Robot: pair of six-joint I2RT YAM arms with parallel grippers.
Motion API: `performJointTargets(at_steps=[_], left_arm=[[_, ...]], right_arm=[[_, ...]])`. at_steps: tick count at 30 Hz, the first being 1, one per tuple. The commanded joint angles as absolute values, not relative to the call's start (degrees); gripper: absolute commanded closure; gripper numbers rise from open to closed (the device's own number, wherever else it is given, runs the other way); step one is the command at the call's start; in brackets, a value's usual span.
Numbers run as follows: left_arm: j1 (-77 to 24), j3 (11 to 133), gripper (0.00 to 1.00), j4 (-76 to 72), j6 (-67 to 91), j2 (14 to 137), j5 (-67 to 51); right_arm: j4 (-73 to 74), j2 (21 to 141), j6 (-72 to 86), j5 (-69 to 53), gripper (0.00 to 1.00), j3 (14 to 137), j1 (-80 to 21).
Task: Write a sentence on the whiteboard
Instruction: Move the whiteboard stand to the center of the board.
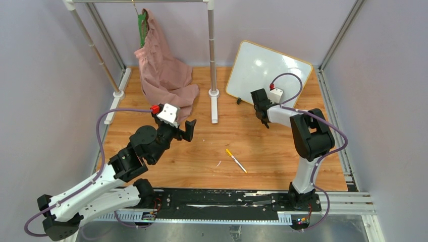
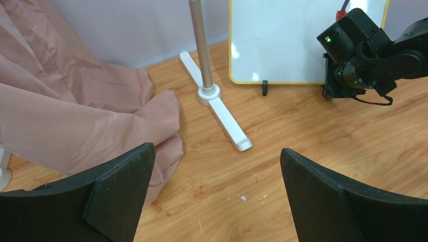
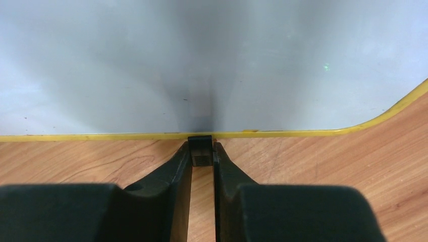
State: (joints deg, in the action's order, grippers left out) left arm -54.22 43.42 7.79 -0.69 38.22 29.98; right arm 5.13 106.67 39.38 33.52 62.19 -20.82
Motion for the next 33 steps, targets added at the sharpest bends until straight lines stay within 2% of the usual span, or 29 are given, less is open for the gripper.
performJointTargets(at_steps=[1,5,17,33], left_arm=[[-54.8,43.0,0.0,6.4,-1.1,38.1,29.6],[-54.9,43.0,0.0,6.3,-1.0,38.3,29.2],[-55.1,42.8,0.0,6.3,-0.9,39.1,28.9],[-55.4,41.2,0.0,4.0,-0.2,43.3,24.9]], right_arm=[[7.9,106.4,38.1,34.0,0.93,60.0,-19.8],[8.0,104.4,37.4,34.2,1.0,57.0,-19.9],[9.2,95.1,35.6,31.6,1.0,46.3,-20.6],[16.7,74.2,41.5,29.5,1.0,29.9,-31.9]])
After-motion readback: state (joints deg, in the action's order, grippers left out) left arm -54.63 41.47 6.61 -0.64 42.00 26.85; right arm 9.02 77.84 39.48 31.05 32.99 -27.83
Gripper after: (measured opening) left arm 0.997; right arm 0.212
